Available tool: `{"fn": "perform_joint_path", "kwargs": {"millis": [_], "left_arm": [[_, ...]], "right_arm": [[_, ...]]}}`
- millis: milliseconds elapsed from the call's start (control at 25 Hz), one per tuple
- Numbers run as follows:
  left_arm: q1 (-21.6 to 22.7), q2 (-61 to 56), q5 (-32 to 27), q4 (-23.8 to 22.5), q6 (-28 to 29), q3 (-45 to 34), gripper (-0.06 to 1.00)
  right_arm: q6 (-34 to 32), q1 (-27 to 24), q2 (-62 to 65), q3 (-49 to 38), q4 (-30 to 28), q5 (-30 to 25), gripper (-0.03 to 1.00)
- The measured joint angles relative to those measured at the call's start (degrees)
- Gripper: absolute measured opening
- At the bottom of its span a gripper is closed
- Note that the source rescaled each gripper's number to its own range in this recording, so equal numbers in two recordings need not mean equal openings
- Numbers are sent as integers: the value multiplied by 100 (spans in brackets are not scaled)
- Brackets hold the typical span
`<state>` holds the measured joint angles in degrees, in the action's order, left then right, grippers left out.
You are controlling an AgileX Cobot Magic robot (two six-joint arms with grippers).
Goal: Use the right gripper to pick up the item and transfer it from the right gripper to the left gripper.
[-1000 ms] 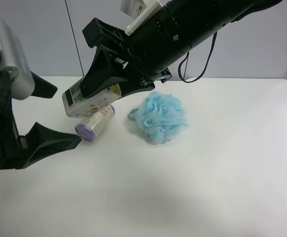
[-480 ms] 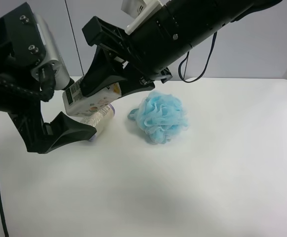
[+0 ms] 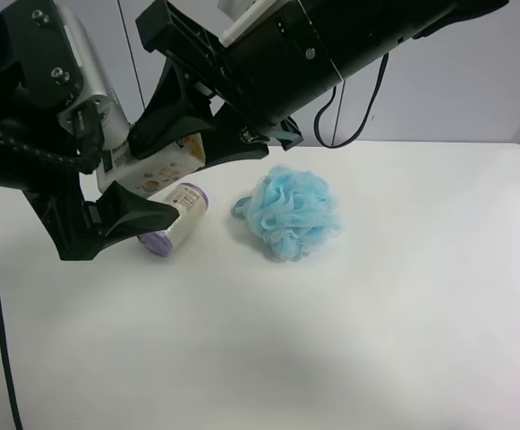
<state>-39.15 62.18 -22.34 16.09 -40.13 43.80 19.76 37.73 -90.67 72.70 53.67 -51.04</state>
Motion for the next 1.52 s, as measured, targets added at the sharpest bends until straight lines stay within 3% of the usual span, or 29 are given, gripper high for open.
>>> {"fn": "perform_joint_path", "kwargs": {"millis": [160, 240, 320, 720, 760, 840, 880, 1000, 1320, 1520], "left_arm": [[0, 0, 5, 0, -20, 0, 55], [0, 0, 10, 0, -20, 0, 35], [0, 0, 2, -6, -44, 0, 8], [-5, 17, -4, -17, -82, 0, 7], [-5, 17, -4, -12, -82, 0, 4], [-5, 17, -4, -18, -71, 0, 0], [-5, 17, -4, -18, -71, 0, 0], [-5, 17, -4, -18, -66, 0, 0], [-5, 17, -4, -18, -66, 0, 0], [-5, 17, -4, -18, -66, 0, 0]], "right_arm": [[0, 0, 0, 0, 2, 5, 0], [0, 0, 0, 0, 2, 5, 0], [0, 0, 0, 0, 7, 14, 0], [-31, 0, 0, 0, -12, 26, 1], [-47, 0, 0, 0, -42, 34, 11], [-96, 0, 0, 0, -132, 69, 59], [-136, 0, 0, 0, -189, 100, 76], [-203, 0, 0, 0, -322, 150, 94], [-248, 0, 0, 0, -360, 109, 99], [-304, 0, 0, 0, -361, -297, 99]]}}
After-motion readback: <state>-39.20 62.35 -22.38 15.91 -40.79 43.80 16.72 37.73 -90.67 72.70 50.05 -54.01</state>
